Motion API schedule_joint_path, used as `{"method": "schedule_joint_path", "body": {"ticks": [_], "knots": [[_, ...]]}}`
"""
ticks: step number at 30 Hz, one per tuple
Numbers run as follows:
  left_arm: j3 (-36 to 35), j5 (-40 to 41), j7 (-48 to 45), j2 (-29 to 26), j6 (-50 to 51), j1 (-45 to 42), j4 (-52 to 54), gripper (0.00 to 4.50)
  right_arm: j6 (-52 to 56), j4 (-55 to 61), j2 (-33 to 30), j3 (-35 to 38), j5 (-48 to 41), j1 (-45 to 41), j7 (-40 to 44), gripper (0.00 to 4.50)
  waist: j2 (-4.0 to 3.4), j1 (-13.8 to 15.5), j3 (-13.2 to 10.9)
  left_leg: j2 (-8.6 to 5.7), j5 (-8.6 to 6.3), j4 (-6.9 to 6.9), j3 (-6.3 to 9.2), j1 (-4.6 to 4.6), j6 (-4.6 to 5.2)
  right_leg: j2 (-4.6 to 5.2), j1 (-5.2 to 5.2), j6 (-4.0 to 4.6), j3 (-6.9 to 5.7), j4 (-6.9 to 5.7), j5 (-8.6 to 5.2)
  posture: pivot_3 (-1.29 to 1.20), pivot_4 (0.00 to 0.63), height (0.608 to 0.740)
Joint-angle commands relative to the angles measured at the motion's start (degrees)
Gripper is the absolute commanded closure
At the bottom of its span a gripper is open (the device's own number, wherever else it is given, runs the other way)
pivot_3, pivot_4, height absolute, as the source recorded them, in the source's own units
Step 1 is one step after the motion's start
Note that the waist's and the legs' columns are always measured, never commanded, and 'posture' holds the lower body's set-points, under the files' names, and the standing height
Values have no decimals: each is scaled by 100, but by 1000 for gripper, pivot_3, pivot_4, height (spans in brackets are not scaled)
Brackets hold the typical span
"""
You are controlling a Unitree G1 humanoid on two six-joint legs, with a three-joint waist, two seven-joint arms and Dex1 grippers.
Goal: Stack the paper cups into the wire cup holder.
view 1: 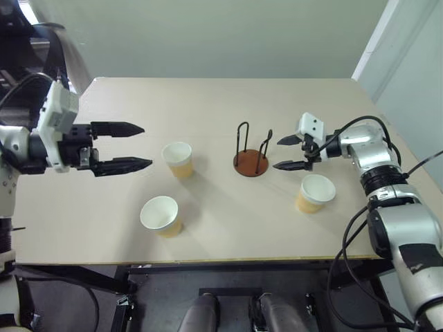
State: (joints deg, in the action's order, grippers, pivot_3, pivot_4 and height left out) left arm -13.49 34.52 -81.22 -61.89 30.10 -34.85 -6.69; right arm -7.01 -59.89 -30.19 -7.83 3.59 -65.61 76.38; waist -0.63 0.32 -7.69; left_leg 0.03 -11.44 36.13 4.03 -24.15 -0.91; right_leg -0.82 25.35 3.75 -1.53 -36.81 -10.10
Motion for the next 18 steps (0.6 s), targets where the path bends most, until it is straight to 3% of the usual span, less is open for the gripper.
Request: {"method": "schedule_joint_path", "body": {"ticks": [1, 10, 18], "knots": [[-50, 20, -20, -49, -15, -111, 18, 32, 8, 286, -112, 126, -131, 0, 13, 451, 0, -4, 0, 0, 0, 0, 0, 0, 0, 0, 0, 0, 0, 0, 0, 0, 150, 740], [-220, 234, 209, -15, 203, 76, 466, 32, 33, 295, -123, 84, -91, 36, 34, 451, 0, -9, 0, 0, 2, 0, 0, 0, 4, -1, 0, -1, 0, 1, 0, 0, 150, 740], [5, 183, 235, 81, 188, -207, 291, 32, 737, 780, -213, 169, -336, 217, 327, 451, 0, 1, 0, 0, 2, 0, 0, 0, 4, -1, 0, 0, -1, 0, 0, 0, 150, 740]]}}
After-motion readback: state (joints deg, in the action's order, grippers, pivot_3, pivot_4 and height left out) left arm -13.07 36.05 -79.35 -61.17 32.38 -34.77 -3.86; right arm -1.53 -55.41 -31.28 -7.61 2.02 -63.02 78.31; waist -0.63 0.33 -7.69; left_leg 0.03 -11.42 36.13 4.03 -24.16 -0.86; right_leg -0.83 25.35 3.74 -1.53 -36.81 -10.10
